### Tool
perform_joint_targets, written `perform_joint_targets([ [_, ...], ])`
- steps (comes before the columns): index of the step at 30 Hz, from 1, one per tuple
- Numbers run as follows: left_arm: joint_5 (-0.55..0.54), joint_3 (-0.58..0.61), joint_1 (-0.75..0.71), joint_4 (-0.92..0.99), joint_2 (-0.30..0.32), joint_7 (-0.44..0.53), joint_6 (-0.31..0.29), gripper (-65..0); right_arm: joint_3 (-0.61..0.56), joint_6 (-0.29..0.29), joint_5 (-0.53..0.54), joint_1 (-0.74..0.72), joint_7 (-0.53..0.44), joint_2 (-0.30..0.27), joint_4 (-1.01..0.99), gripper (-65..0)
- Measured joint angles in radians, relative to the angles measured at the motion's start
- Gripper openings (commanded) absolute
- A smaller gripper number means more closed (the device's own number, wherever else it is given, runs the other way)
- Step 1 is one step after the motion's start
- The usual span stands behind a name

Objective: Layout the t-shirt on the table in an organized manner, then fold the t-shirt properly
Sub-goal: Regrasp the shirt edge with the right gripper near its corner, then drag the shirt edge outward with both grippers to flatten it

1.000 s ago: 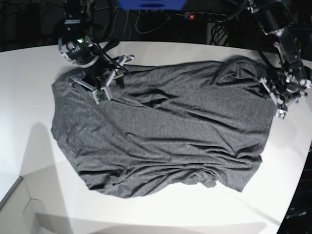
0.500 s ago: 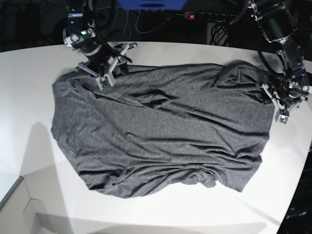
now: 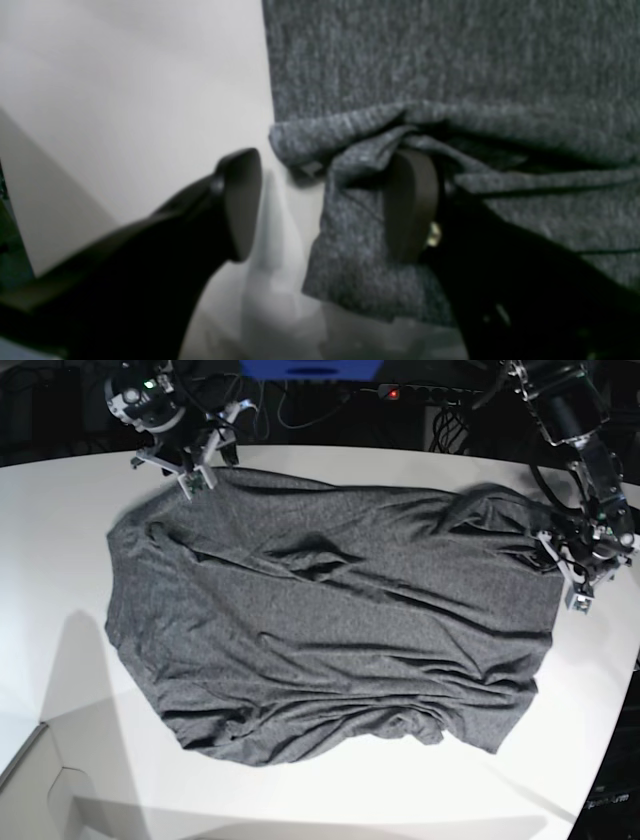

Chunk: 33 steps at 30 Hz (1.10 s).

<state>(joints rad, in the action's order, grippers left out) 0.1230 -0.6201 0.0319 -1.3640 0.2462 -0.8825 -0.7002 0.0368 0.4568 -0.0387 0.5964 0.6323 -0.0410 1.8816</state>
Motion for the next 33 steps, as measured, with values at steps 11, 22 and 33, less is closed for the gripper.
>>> perform_joint_targets([
  [11,0.000,0.000,-0.001,-0.001,0.000,0.000,0.000,-27.6,0.023,0.000,-0.014,0.013,0.038,0.026,0.118,-38.9],
  [22,0.000,0.000,-0.003,-0.004,0.000,-0.001,0.000,-27.6,-0.106,-0.001,-0.017,-0.172,0.045,0.024,-0.011,-32.5],
  [33,0.000,0.000,-0.003,-0.004,0.000,-0.003,0.000,-27.6,-0.105,-0.007,-0.005,-0.169,-0.019,0.005,-0.113,-60.7],
])
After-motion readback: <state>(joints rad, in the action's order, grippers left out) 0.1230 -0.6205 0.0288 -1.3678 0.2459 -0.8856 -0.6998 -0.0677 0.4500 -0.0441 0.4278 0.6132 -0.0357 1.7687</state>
